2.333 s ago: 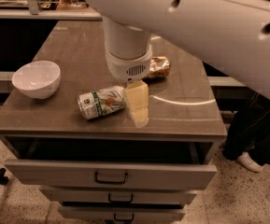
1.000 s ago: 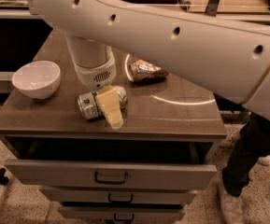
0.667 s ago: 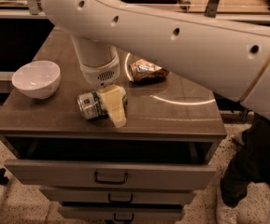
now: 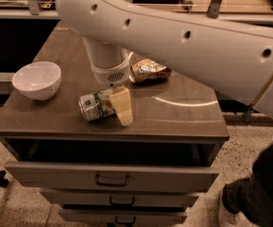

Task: Place 7up can into white bowl

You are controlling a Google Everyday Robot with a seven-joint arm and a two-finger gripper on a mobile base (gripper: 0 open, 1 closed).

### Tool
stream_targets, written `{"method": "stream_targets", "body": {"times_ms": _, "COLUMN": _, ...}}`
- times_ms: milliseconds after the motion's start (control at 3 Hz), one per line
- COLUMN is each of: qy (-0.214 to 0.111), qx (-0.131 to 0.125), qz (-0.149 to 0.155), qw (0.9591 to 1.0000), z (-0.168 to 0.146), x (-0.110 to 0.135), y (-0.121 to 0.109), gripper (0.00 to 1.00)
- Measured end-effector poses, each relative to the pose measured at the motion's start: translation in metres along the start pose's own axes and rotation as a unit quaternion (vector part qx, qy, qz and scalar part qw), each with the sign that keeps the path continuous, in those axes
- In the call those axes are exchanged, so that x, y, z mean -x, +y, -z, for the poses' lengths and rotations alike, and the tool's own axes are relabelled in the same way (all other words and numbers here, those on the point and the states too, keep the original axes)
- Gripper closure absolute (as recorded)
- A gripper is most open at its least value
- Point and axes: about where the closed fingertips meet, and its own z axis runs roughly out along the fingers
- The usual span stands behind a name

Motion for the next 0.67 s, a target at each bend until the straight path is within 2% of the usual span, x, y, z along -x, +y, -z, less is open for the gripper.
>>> {"method": "stream_targets", "body": {"times_ms": 667, "qy": -0.003, "qx": -0.005, "qz": -0.002, "qw": 1.0000, "z": 0.0003, "x": -0.0073, "y": 0.0011, "gripper": 0.58}}
